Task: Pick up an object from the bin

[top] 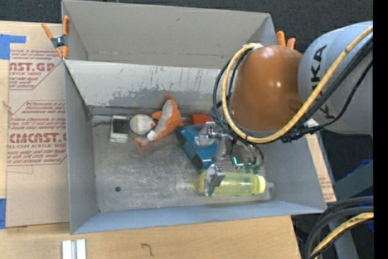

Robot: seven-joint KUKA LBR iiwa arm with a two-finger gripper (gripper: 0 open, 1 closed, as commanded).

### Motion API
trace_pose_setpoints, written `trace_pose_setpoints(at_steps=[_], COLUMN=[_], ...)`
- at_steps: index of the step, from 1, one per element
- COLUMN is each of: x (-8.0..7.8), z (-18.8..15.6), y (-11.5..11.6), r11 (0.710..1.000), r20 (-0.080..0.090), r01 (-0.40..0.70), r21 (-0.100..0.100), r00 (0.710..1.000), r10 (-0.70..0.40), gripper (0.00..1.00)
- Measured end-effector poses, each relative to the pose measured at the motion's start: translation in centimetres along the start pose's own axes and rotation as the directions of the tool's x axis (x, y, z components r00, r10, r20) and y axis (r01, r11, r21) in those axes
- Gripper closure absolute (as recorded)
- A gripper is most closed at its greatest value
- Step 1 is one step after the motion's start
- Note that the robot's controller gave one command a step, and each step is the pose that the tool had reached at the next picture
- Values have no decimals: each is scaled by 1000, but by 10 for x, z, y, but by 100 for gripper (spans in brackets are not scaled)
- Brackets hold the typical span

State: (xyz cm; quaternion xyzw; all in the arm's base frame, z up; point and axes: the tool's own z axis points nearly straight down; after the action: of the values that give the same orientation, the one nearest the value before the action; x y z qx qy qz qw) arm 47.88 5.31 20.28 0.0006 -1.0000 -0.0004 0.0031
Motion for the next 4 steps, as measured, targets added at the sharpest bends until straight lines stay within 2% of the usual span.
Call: trace_pose_setpoints(at_steps=[1, 2, 3, 4], x=[-2, -26, -38, -34], z=[-3, 53, 82, 89], y=[0, -50, -63, -64], r11=[1000, 998, 999, 999], r20=[6, 14, 15, -2], r01=[0, 69, -38, -48], r21=[0, 1, 3, 5], r00=[1000, 998, 999, 999], r10=[0, -69, 38, 48], gripper=[0, 0, 0, 100])
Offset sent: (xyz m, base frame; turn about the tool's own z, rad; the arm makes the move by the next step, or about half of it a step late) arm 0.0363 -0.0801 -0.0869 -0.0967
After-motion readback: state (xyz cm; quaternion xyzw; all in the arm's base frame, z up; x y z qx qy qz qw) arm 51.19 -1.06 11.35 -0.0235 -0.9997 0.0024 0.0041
